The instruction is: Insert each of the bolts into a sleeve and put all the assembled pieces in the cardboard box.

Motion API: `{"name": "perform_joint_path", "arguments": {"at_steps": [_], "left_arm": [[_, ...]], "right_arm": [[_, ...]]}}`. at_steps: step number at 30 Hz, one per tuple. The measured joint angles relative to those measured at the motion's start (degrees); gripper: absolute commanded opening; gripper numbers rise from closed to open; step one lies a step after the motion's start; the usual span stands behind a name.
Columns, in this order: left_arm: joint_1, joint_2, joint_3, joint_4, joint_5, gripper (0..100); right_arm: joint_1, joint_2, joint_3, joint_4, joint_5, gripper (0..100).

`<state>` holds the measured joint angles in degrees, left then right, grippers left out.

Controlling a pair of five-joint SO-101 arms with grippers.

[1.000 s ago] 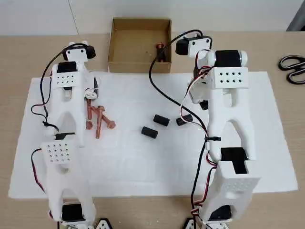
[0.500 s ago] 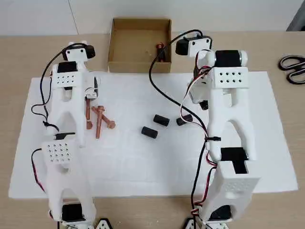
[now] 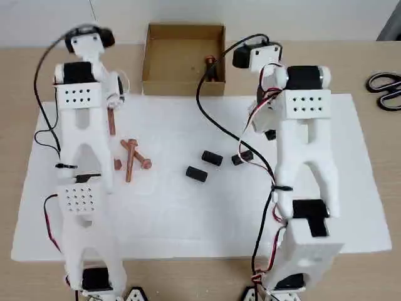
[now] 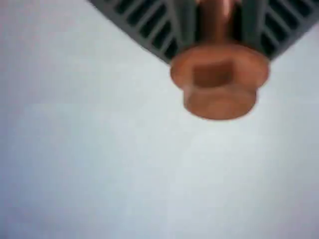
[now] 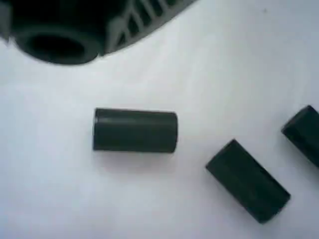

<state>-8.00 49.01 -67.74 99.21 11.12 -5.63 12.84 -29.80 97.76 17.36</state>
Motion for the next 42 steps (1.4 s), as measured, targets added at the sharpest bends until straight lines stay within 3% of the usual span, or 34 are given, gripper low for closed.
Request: {"name": "perform_joint_path", "arguments": {"at_steps": [9,14,24,29,36,42], "left_arm": [[3.0,-0.5,-9.2,0.2,0.2,1],[6.0,-7.6,-9.2,0.2,0.2,1],[14.3,-24.6,-6.9,0.2,0.3,1],[17.4,-32.4,0.8,0.2,4.2,1],[18.1,-39.9,10.3,0.2,5.8,1],[19.2,-43.2,17.4,0.2,7.6,1]], "right_arm": [[0.0,-18.6,0.0,0.0,0.0,0.4],[0.0,-30.3,2.5,0.1,0.0,0.4],[0.0,-56.0,27.7,-1.9,0.0,0.4],[0.0,-64.0,46.7,-12.8,-1.8,0.4],[-1.0,-75.2,70.2,-39.3,-16.7,0.4],[-6.7,-83.3,89.9,-55.4,-14.2,0.4]]}}
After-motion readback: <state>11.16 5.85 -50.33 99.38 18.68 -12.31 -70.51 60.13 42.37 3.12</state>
